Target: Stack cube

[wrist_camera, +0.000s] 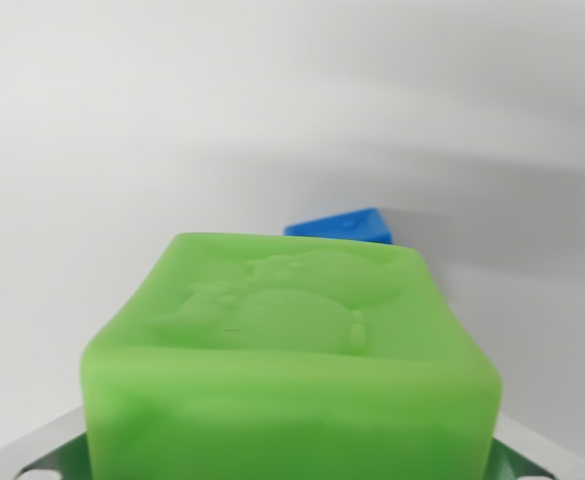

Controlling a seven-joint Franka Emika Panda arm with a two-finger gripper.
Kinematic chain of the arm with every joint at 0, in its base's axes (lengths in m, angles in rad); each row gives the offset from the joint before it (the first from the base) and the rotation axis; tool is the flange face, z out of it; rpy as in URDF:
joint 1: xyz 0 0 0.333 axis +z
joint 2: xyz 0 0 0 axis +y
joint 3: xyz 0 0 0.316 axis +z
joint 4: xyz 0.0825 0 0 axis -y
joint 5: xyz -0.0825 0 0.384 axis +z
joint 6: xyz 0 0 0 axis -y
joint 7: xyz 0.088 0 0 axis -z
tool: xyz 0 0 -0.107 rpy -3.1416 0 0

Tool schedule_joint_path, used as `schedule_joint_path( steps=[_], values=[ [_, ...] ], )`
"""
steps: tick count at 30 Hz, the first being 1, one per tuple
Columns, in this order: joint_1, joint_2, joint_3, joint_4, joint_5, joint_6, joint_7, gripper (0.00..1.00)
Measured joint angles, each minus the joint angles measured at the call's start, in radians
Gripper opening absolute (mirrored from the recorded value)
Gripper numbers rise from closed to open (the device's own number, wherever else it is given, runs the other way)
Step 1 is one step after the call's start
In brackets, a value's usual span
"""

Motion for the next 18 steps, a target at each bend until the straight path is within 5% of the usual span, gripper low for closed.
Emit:
schedule_joint_path(
  steps=[18],
  values=[
    [-0.03, -0.06, -0.027, -0.037, 0.0, -0.024, -0.163, 0.0]
  ],
)
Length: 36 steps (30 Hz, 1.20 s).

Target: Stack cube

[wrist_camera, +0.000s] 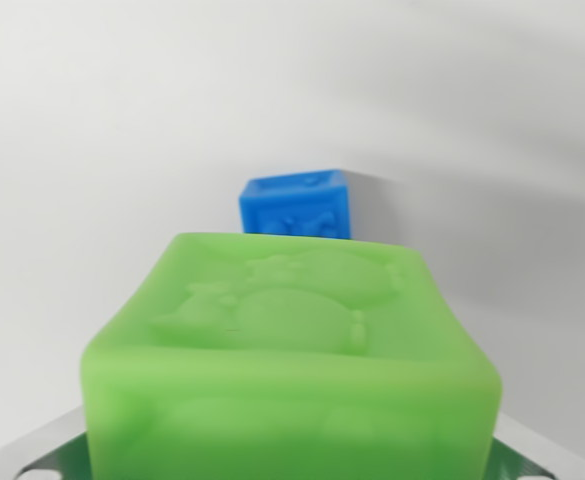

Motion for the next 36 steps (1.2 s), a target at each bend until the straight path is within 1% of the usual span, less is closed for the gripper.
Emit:
schedule_joint_path(
  steps=[2, 6, 11, 21, 36],
  values=[
    [-0.002, -0.006, -0.004, -0.004, 0.0, -0.003, -0.018, 0.0],
    [-0.004, -0.003, -0.007, -0.01, 0.0, 0.007, -0.027, 0.0],
    [-0.004, 0.044, -0.007, -0.018, 0.001, 0.053, -0.029, 0.0],
    [-0.004, 0.106, -0.007, -0.029, 0.007, 0.128, -0.035, 0.0],
    [-0.004, 0.2, -0.005, -0.031, 0.019, 0.223, -0.044, 0.0]
  ],
)
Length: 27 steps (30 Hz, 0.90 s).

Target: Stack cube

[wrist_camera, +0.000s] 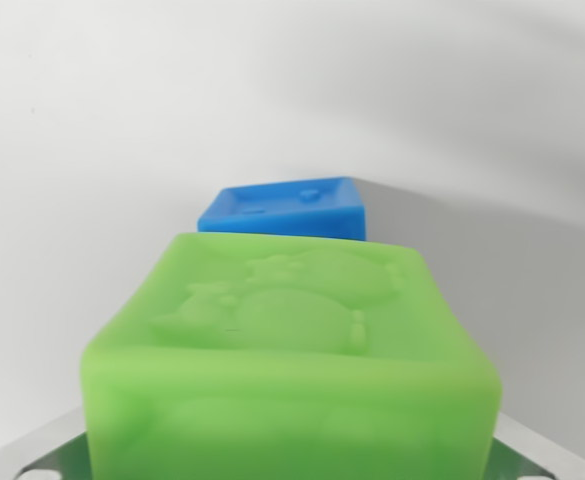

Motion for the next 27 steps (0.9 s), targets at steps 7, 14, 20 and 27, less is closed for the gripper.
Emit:
schedule_joint_path(
  steps=[7, 14, 20, 27],
  values=[
    [0.0, 0.036, 0.001, 0.001, 0.005, 0.035, -0.004, 0.0],
    [0.0, 0.068, 0.002, 0.003, 0.01, 0.064, -0.007, 0.0],
    [0.0, 0.087, 0.003, 0.005, 0.013, 0.083, -0.01, 0.0],
    [0.0, 0.105, 0.004, 0.007, 0.016, 0.097, -0.013, 0.0]
  ],
)
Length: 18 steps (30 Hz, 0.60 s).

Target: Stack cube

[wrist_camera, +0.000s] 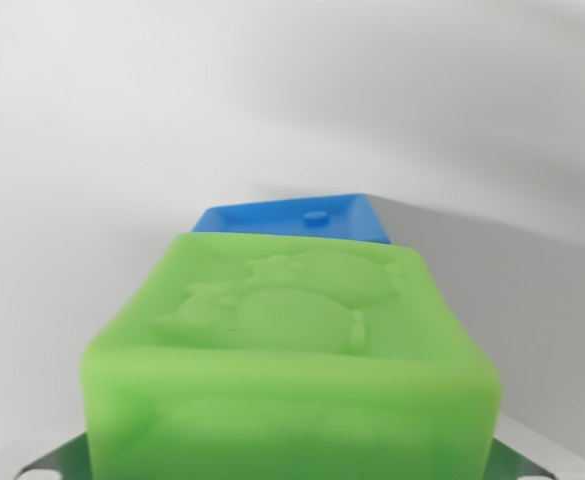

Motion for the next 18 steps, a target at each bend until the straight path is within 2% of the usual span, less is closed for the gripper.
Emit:
schedule_joint_path(
  steps=[7, 8, 18],
  values=[
    [0.0, 0.008, 0.0, 0.002, 0.002, 0.006, -0.001, 0.0],
    [0.0, 0.008, 0.0, 0.002, 0.002, 0.006, -0.002, 1.0],
    [0.0, 0.009, 0.0, 0.002, 0.002, 0.007, -0.002, 1.0]
  ],
)
